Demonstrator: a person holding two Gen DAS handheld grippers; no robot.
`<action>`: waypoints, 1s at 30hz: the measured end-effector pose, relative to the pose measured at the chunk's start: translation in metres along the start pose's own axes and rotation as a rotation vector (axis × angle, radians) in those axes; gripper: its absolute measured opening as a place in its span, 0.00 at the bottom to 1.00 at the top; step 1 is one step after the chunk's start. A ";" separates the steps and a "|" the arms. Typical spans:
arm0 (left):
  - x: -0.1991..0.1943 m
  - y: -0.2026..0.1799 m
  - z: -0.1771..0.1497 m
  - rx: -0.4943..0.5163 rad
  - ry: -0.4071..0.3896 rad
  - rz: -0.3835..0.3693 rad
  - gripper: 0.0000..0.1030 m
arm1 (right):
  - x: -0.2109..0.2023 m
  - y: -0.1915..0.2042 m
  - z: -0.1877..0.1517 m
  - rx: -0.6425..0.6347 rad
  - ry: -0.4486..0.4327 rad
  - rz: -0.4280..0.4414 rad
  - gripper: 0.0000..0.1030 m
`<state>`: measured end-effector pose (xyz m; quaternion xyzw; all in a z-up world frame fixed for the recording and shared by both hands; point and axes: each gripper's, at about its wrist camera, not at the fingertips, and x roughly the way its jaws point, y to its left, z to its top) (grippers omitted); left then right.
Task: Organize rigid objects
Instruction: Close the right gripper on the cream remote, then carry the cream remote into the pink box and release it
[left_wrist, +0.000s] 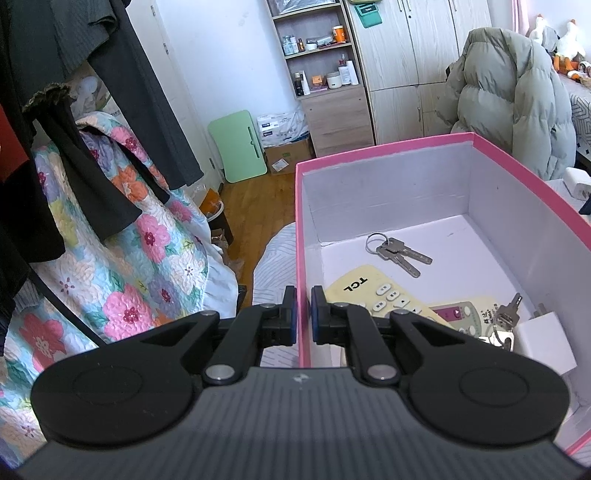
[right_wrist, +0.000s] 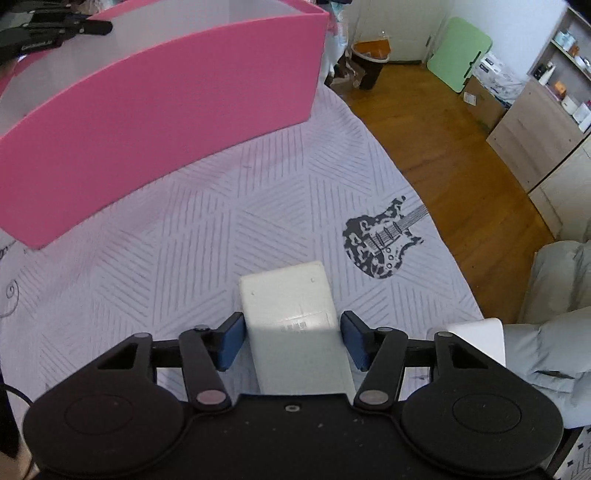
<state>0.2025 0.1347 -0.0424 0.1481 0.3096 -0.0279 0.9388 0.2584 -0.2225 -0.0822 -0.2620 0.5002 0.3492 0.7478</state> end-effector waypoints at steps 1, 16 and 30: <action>0.000 -0.001 0.000 0.002 0.000 0.003 0.08 | 0.000 -0.001 0.001 0.010 0.005 0.005 0.60; -0.003 0.002 -0.004 -0.038 -0.022 -0.003 0.09 | -0.046 0.032 -0.005 0.198 -0.301 -0.178 0.58; -0.004 -0.007 -0.003 0.008 -0.034 0.040 0.11 | -0.102 0.085 0.001 0.180 -0.456 -0.266 0.56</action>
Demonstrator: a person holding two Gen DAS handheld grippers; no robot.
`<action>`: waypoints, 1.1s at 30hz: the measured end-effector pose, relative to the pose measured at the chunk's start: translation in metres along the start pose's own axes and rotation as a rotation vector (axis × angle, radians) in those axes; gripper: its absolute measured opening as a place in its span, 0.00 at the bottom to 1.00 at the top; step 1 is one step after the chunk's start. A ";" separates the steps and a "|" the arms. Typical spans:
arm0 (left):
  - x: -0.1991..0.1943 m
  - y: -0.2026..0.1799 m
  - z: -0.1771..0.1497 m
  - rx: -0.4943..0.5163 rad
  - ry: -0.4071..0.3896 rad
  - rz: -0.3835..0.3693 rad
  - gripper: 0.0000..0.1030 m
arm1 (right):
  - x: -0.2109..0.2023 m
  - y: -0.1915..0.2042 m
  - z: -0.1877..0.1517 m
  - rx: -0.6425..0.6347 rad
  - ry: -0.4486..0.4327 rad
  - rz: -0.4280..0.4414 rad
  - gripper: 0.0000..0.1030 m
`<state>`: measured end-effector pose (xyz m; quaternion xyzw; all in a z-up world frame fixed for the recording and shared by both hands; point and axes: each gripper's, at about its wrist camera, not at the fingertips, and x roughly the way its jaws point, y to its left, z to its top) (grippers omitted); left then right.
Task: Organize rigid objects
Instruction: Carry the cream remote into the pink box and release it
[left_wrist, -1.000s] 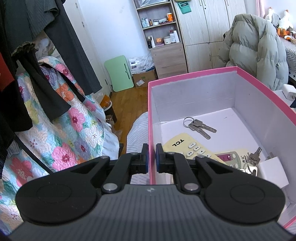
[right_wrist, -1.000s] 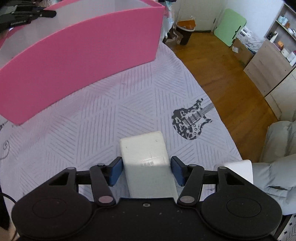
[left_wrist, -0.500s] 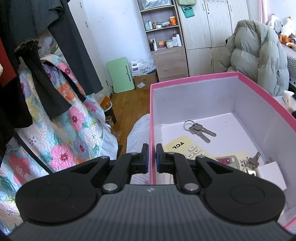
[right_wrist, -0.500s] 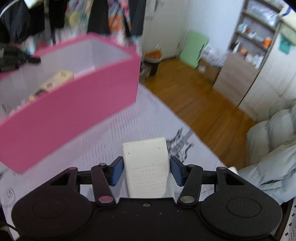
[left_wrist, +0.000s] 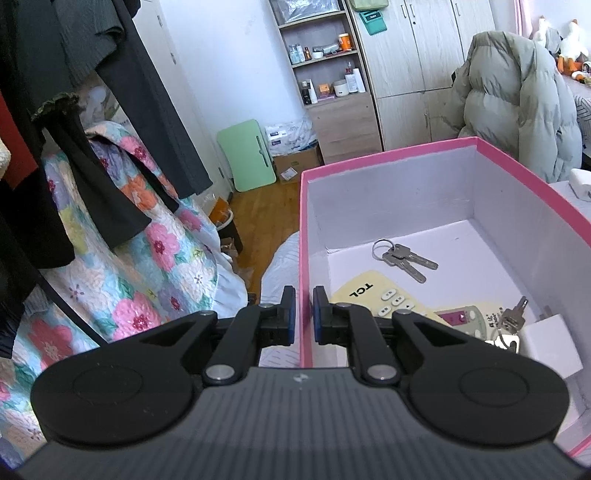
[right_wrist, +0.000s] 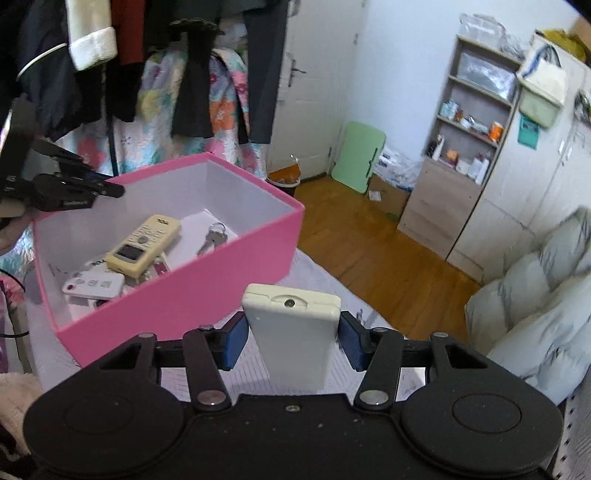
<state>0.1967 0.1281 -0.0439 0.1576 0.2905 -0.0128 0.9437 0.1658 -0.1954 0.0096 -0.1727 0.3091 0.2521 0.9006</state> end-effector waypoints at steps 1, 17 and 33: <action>0.000 0.001 0.000 -0.005 -0.001 -0.003 0.11 | -0.003 0.003 0.005 -0.014 -0.008 -0.004 0.56; 0.000 -0.003 0.001 0.008 0.004 -0.004 0.11 | -0.034 0.029 0.083 -0.048 -0.195 0.050 0.56; 0.002 0.002 0.001 -0.010 0.015 -0.016 0.11 | 0.060 0.042 0.118 0.069 -0.220 0.286 0.56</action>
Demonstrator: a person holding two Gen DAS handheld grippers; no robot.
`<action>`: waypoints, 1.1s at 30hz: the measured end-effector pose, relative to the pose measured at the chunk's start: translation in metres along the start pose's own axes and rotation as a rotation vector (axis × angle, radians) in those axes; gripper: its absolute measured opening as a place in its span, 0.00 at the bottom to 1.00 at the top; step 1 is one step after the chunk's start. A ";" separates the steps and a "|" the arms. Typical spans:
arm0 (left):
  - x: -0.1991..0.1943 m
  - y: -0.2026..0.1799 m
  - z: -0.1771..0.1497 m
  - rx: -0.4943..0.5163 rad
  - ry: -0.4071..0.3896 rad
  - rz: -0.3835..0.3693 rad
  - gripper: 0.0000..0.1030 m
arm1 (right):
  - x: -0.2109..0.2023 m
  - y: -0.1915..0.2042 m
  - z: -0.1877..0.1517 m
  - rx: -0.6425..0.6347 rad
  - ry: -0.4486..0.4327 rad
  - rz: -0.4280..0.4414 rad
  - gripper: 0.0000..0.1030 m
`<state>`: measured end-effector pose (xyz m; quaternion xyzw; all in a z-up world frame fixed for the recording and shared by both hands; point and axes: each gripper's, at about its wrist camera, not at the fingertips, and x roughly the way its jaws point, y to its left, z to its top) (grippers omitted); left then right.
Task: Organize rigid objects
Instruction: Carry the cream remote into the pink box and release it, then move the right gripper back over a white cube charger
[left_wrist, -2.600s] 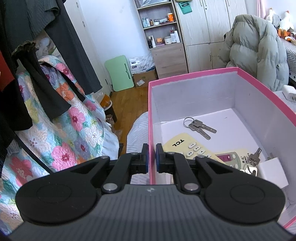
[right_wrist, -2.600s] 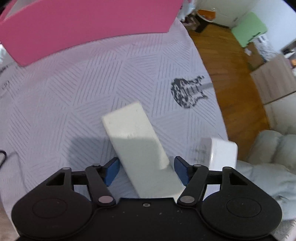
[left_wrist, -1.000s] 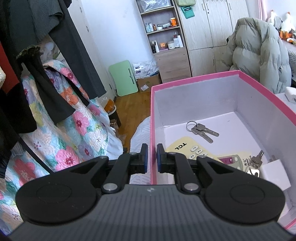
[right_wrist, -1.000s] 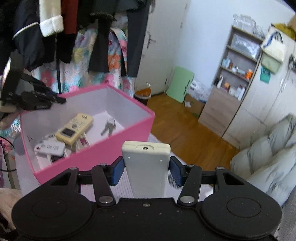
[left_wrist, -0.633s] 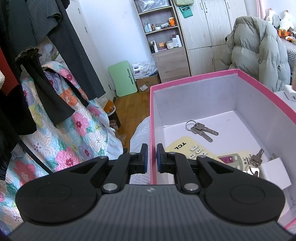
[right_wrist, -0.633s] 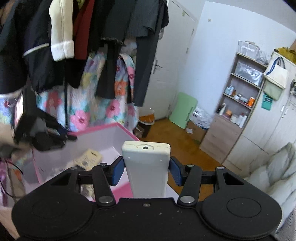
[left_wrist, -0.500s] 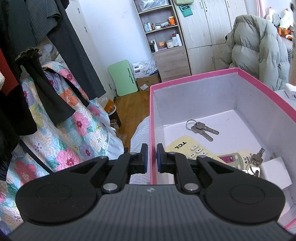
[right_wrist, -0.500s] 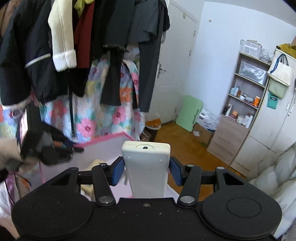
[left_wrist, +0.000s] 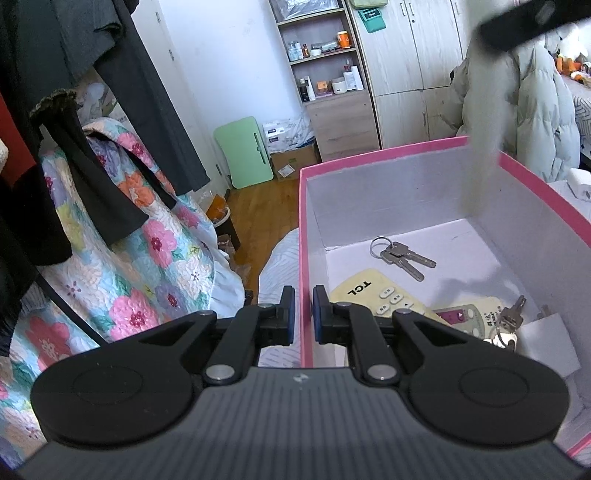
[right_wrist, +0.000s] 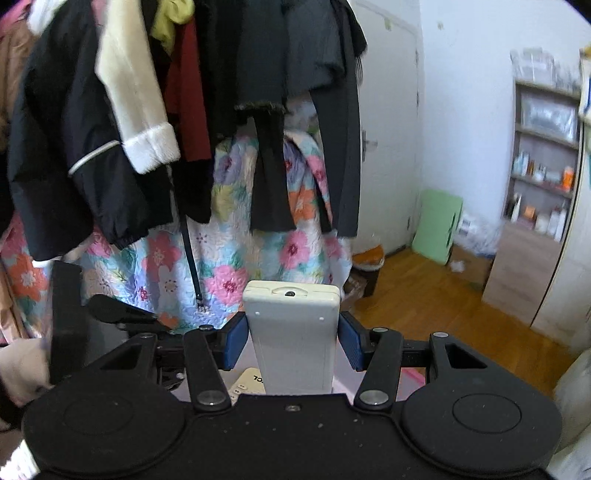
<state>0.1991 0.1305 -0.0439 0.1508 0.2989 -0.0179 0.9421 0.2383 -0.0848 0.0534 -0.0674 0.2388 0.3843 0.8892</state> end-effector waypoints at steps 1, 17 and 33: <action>0.000 0.000 0.000 -0.003 0.001 -0.002 0.11 | 0.013 -0.004 -0.002 0.018 0.011 0.005 0.56; 0.001 0.005 -0.003 -0.040 -0.015 -0.021 0.11 | 0.068 0.026 -0.055 -0.120 0.259 -0.076 0.56; 0.000 0.006 -0.003 -0.044 -0.017 -0.021 0.11 | 0.002 0.043 -0.061 -0.088 0.245 -0.095 0.52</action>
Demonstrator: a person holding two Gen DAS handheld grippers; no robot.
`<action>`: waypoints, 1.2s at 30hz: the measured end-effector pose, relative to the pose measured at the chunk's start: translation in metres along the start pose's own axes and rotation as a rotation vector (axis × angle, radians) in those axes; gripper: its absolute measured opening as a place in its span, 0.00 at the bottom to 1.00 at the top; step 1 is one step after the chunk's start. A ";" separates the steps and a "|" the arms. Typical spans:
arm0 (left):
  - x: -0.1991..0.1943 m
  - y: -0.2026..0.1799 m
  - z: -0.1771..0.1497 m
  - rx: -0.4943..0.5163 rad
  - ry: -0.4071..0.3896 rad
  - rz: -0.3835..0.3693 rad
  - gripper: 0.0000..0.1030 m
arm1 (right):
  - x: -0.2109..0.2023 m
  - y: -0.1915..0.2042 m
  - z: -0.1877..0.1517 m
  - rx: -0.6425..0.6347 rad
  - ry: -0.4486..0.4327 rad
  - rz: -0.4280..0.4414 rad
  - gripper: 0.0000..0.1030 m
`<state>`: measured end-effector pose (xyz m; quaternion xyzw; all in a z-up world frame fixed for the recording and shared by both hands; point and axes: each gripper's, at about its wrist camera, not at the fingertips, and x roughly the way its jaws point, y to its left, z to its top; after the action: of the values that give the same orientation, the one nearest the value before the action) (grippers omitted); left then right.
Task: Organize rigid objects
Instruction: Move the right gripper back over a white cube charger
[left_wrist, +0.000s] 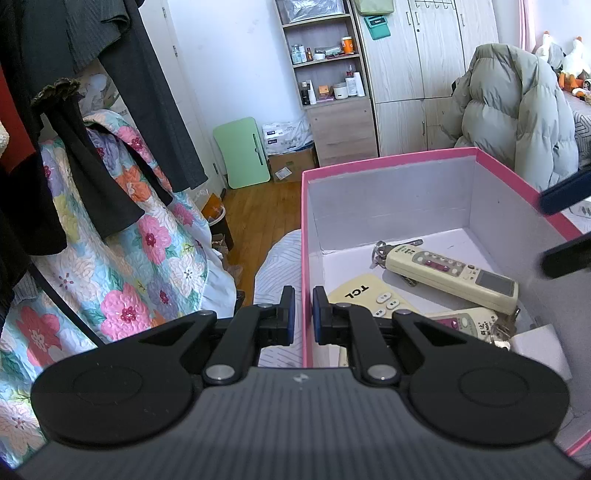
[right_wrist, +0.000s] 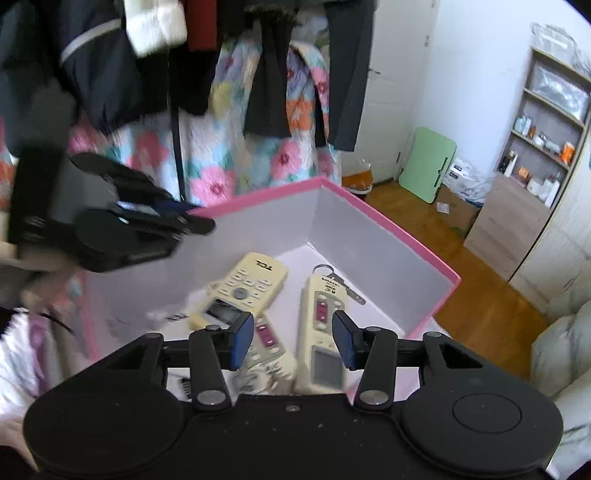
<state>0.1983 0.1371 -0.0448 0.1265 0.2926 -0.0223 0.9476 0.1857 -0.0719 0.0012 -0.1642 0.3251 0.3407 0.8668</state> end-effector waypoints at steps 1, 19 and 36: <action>0.000 0.000 0.000 -0.001 0.000 0.000 0.11 | -0.011 -0.004 -0.004 0.026 -0.016 0.003 0.55; -0.002 -0.005 -0.001 0.009 -0.016 0.009 0.11 | -0.101 -0.058 -0.140 0.486 0.088 -0.194 0.62; -0.003 -0.005 0.002 0.021 -0.009 0.016 0.11 | -0.078 -0.110 -0.220 0.706 0.176 -0.376 0.64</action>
<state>0.1961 0.1316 -0.0425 0.1384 0.2871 -0.0184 0.9477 0.1197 -0.2993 -0.1012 0.0584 0.4595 0.0282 0.8858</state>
